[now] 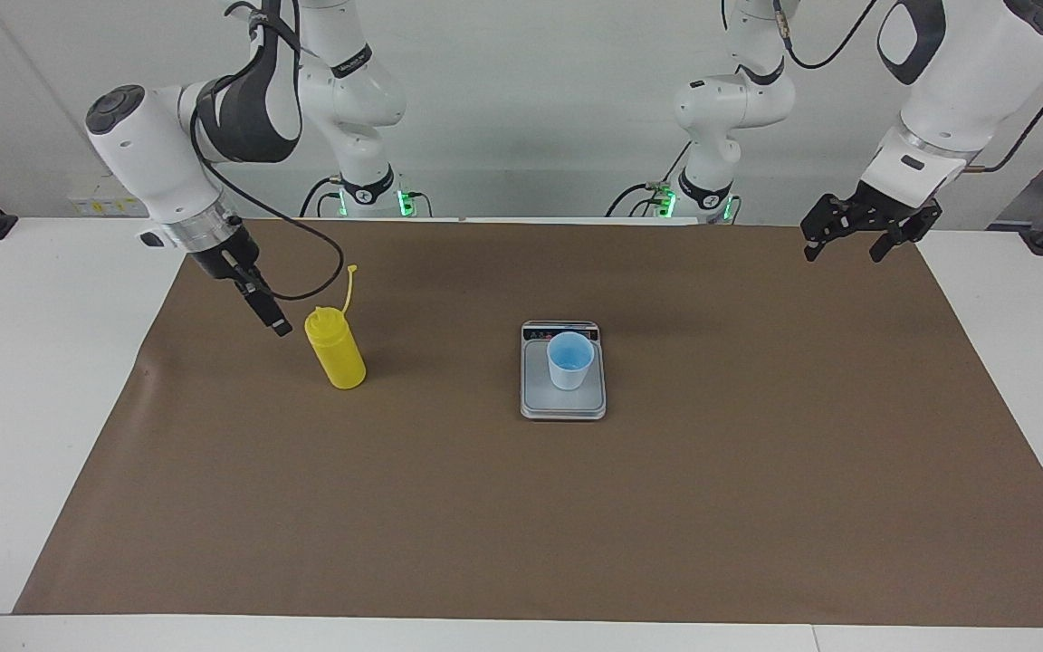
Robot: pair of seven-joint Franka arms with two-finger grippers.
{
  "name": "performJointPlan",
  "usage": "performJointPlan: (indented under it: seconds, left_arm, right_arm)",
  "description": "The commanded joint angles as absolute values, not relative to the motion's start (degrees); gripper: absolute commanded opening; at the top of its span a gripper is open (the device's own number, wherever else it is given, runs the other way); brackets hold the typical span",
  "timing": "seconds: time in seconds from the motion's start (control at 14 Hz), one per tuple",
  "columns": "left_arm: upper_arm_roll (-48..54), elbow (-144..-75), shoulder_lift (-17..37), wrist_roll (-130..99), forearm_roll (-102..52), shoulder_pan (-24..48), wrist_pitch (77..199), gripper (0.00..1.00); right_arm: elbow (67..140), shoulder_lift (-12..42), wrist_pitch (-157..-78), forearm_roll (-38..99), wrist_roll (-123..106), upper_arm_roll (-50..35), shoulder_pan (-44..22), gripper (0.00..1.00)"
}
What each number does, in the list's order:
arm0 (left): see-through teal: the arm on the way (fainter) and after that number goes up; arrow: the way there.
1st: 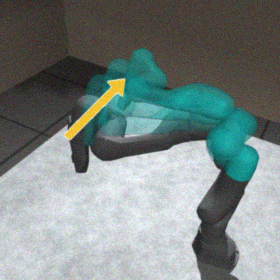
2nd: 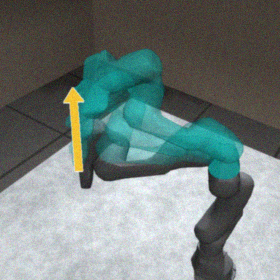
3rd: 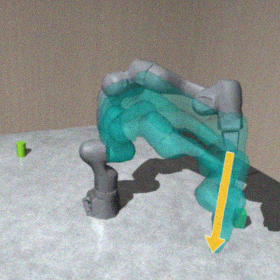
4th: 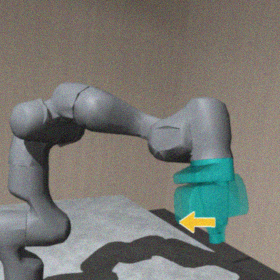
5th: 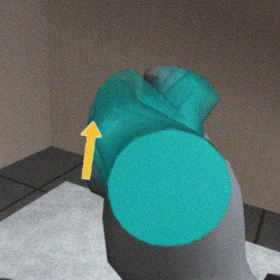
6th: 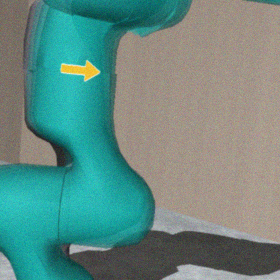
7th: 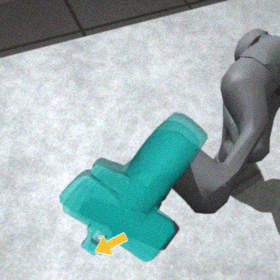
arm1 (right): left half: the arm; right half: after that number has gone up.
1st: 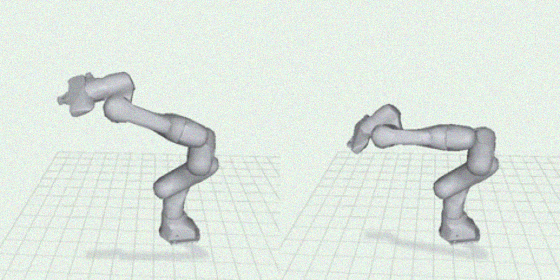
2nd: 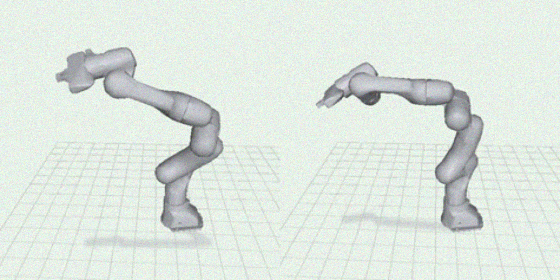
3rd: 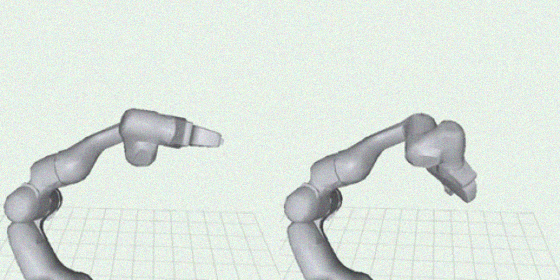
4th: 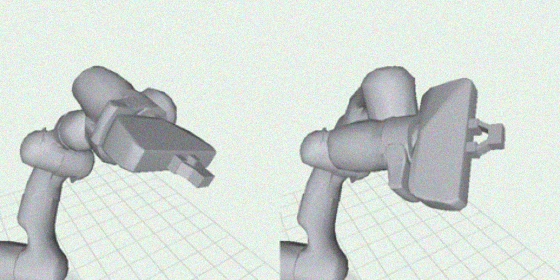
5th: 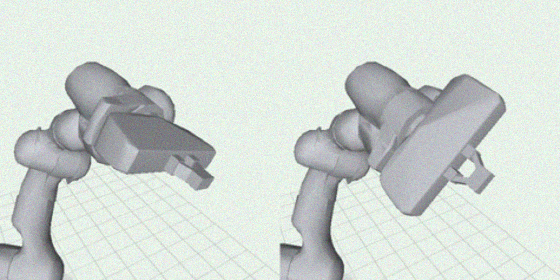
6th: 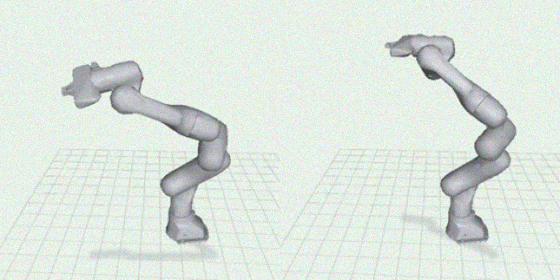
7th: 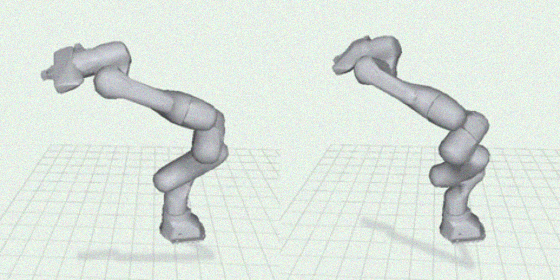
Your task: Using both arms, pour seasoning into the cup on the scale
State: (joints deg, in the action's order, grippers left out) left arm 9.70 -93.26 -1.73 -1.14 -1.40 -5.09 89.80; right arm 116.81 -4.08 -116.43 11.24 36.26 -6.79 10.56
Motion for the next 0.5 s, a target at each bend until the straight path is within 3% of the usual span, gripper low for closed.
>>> performJointPlan:
  seconds: [0.0, 0.43]
  left_arm:
    - [10.11, -93.16, -2.20, -0.79, -0.88, -5.89, 89.30, 1.00]
    - [10.11, -93.16, -2.20, -0.79, -0.88, -5.89, 89.30, 1.00]
  right_arm:
    - [116.46, -6.15, -114.26, 7.30, 30.59, -7.38, 7.39, 1.00]
    - [106.10, -4.84, -103.73, 0.38, 20.84, -7.38, -1.04, 1.00]
